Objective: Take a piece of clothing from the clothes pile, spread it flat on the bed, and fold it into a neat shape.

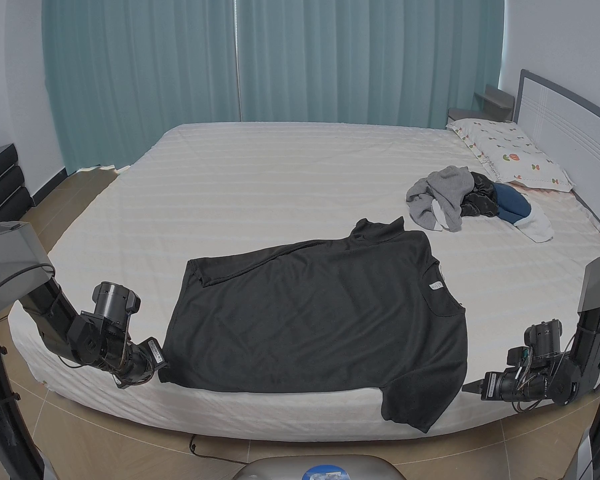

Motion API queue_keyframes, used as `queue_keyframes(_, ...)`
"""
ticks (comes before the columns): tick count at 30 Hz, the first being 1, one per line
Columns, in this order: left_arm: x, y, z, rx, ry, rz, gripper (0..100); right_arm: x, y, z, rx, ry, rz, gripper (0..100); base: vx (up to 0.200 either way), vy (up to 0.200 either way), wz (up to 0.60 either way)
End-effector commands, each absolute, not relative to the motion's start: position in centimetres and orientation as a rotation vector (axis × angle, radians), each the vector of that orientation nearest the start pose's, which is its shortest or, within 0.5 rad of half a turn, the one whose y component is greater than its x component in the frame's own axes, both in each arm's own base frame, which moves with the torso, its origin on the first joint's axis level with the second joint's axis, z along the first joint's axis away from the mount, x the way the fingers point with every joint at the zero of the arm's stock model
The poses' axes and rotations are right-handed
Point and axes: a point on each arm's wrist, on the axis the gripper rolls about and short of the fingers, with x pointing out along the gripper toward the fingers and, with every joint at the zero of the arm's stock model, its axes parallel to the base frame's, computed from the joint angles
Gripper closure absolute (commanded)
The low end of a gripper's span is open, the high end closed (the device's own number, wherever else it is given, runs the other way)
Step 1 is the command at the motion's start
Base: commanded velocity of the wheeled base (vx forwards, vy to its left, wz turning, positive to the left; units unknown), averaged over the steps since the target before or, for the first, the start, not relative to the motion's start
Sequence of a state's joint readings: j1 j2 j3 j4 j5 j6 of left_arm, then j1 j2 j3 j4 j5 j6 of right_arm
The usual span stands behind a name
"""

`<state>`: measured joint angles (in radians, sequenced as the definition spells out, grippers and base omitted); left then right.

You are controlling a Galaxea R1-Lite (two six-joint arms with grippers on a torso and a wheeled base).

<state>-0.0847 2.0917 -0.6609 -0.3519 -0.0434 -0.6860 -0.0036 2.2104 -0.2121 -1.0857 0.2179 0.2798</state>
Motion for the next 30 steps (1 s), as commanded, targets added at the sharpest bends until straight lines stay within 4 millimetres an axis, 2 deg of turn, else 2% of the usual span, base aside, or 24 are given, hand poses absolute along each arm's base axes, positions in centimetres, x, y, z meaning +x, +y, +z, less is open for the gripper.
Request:
queue_keyframes(1, 29.7, -2.7, 0.8, -0.601, 1.072, 0.248, 0, 24.5, 0.4, -2.2, 0.397, 0.874, 0.065, 0, 0.000, 0.000, 0.00)
queue_keyframes(6, 29.8, -2.6, 1.9, -0.608, 1.030, 0.233, 0, 24.8, 0.6, -0.7, 0.445, 0.803, 0.072, 0, 0.000, 0.000, 0.00)
queue_keyframes(11, 29.9, -2.6, 3.1, -0.624, 0.986, 0.225, 0, 25.2, 2.1, 1.1, 0.563, 0.734, 0.098, 0, 0.000, 0.000, 0.00)
queue_keyframes(19, 30.3, -2.4, 3.3, -0.654, 0.953, 0.236, 0, 25.1, 2.5, 1.9, 0.582, 0.710, 0.114, 0, 0.000, 0.000, 0.00)
queue_keyframes(27, 30.7, -2.2, 3.4, -0.690, 0.941, 0.252, 0, 25.0, 2.6, 2.1, 0.582, 0.704, 0.126, 0, 0.000, 0.200, 0.00)
queue_keyframes(30, 30.7, -2.2, 3.5, -0.691, 0.936, 0.249, 0, 25.0, 2.6, 2.1, 0.582, 0.707, 0.125, 0, 0.000, 0.000, 0.00)
